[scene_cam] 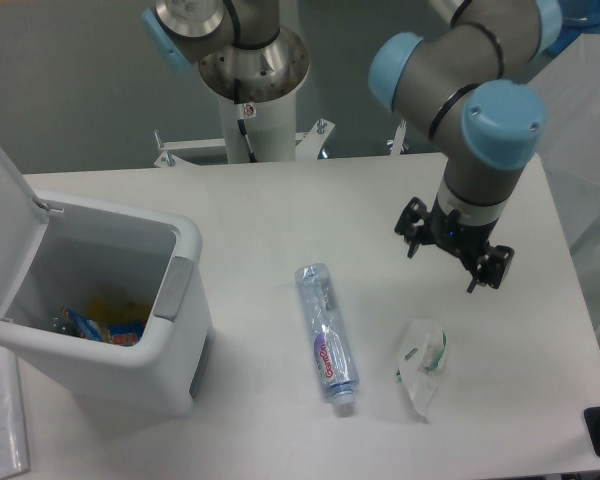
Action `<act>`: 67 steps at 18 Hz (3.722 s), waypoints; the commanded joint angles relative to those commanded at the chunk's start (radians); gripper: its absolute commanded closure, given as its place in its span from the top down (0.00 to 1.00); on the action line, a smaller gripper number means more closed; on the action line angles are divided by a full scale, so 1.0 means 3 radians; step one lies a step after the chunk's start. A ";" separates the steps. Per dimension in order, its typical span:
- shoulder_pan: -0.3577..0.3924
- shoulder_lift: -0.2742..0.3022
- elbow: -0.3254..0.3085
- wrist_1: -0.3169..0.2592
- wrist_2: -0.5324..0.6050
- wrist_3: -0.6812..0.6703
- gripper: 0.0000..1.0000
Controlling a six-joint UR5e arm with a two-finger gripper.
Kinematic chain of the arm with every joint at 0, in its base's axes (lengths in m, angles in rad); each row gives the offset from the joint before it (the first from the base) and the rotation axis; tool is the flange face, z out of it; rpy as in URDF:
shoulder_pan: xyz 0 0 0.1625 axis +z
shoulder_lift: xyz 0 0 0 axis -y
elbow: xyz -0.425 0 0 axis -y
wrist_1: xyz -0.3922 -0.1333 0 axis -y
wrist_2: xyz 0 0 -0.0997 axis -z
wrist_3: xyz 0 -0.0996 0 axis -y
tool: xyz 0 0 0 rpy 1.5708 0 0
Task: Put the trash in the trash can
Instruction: 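Move the open gripper down over the clear plastic bag, then close the gripper on the clear plastic bag and lift it, then carry the bag over the white trash bin opening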
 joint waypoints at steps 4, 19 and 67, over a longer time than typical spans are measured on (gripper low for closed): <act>-0.0072 -0.0076 -0.0052 0.0088 0.0015 -0.0134 1.00; -0.0205 -0.0465 0.0005 0.0405 0.0046 -0.0267 1.00; -0.0588 0.0480 0.0362 0.0400 -0.1319 -0.1499 0.00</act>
